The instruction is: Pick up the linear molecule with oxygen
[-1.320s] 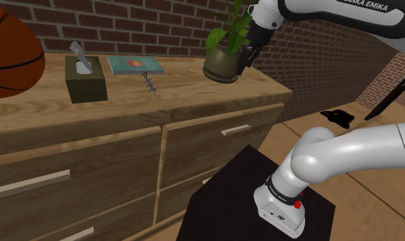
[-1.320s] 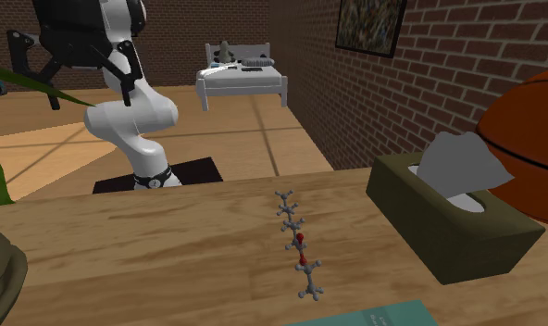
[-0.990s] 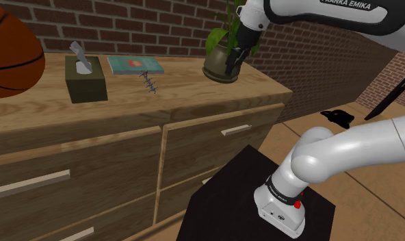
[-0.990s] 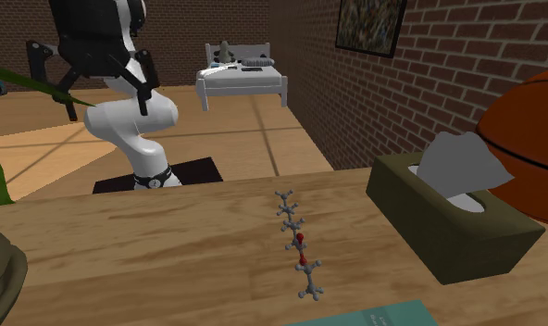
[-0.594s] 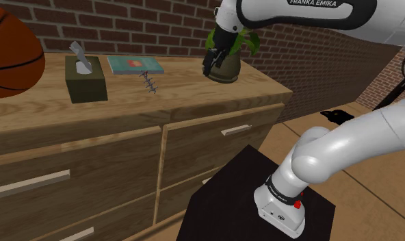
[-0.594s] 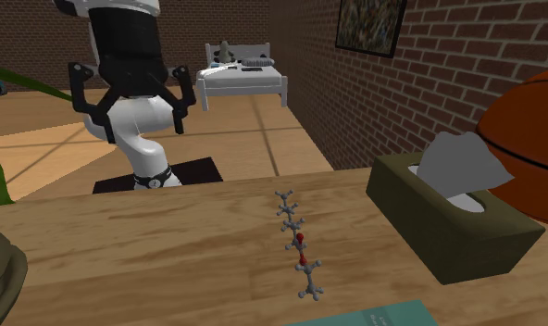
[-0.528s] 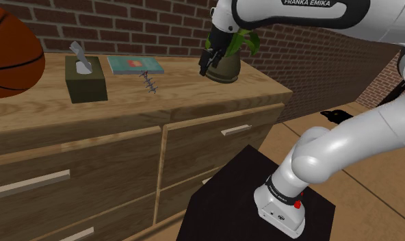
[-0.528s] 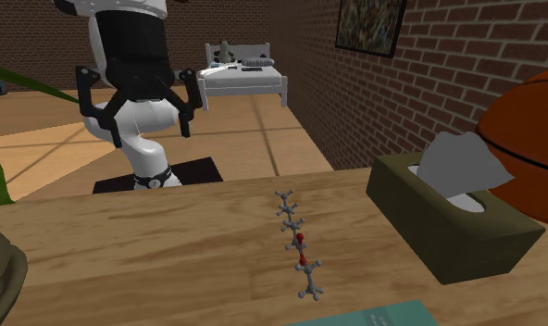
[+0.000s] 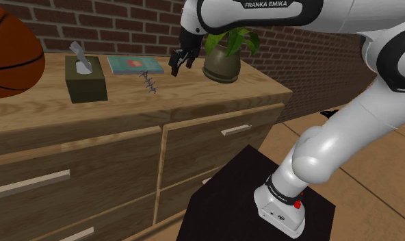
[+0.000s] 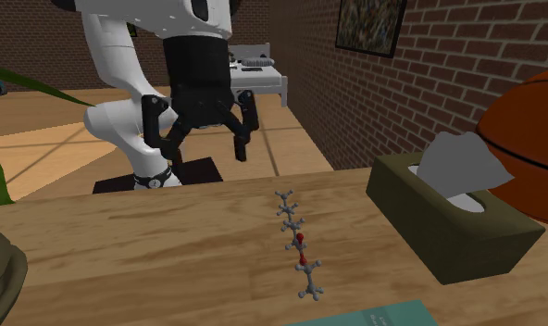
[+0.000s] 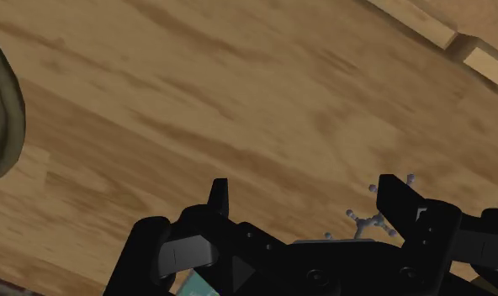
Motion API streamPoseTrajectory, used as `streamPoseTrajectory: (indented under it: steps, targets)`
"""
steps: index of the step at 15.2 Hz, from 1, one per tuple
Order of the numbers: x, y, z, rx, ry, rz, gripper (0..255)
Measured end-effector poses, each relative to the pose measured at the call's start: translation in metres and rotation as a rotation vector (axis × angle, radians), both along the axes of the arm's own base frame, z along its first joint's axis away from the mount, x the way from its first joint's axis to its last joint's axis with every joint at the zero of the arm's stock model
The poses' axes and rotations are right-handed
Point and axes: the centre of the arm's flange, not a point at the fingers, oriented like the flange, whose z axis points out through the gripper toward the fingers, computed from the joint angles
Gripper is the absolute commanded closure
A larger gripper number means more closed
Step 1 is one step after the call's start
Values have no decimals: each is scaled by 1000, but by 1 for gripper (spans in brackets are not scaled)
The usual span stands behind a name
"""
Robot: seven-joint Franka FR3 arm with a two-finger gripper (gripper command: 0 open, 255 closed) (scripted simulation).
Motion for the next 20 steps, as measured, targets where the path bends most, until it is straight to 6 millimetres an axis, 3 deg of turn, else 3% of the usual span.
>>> streamPoseTrajectory:
  steps: [9, 17, 18, 20]
  targets:
    - [81, 70, -22, 17, -37, 23, 0]
    - [89, 77, -59, 19, -41, 25, 0]
    - [89, 77, -62, 19, -41, 25, 255]
    - [89, 78, -64, 19, -41, 25, 255]
